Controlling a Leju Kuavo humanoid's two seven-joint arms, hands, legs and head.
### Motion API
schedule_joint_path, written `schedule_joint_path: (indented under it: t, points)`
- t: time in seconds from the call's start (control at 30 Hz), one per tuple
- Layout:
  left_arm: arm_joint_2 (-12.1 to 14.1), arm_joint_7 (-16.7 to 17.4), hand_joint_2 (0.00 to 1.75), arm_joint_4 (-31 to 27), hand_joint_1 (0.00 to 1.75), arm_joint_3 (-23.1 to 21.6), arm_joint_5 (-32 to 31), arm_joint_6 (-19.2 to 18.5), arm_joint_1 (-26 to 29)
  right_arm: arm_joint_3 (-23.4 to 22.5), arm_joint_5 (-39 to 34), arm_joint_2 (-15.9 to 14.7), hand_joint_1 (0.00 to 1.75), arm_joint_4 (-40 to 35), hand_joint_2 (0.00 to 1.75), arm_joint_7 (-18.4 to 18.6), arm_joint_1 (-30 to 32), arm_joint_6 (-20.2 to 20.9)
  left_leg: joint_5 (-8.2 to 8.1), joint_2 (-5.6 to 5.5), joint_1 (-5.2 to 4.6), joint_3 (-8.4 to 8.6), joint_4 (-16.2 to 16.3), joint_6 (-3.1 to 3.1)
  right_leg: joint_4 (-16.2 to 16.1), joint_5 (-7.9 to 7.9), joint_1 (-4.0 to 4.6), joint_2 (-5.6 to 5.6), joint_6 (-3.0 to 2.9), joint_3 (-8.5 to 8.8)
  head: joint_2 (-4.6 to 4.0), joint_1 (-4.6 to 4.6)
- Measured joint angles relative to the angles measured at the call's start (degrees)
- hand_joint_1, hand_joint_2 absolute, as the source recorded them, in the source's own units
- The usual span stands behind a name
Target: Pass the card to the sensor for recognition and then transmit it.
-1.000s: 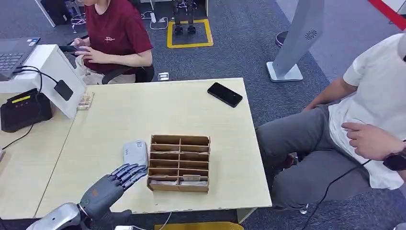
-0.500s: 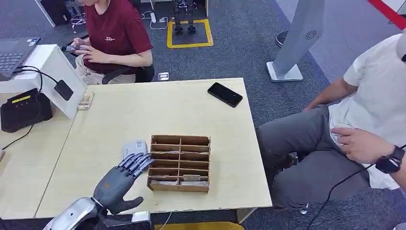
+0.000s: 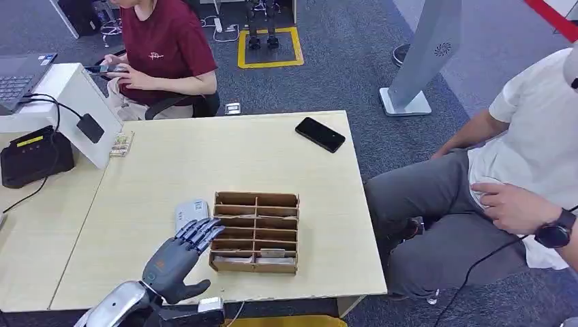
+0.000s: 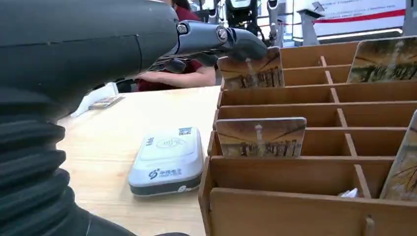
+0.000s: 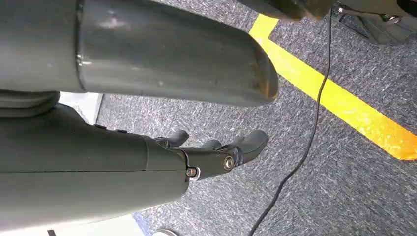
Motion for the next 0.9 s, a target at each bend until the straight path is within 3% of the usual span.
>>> schedule_joint_path:
  t: [0.9]
  points:
    - [-1.3,-1.1,1.75,1.0,0.0,0.0,-1.2,-0.1,0.0,0.0,0.0,0.0,0.0,0.0,0.0,0.0,0.1,0.0,0.0,0.0,-0.01,-0.01,0.0,0.0,0.0,0.0,0.0,-0.01,0.0,0.01,0.0,0.02]
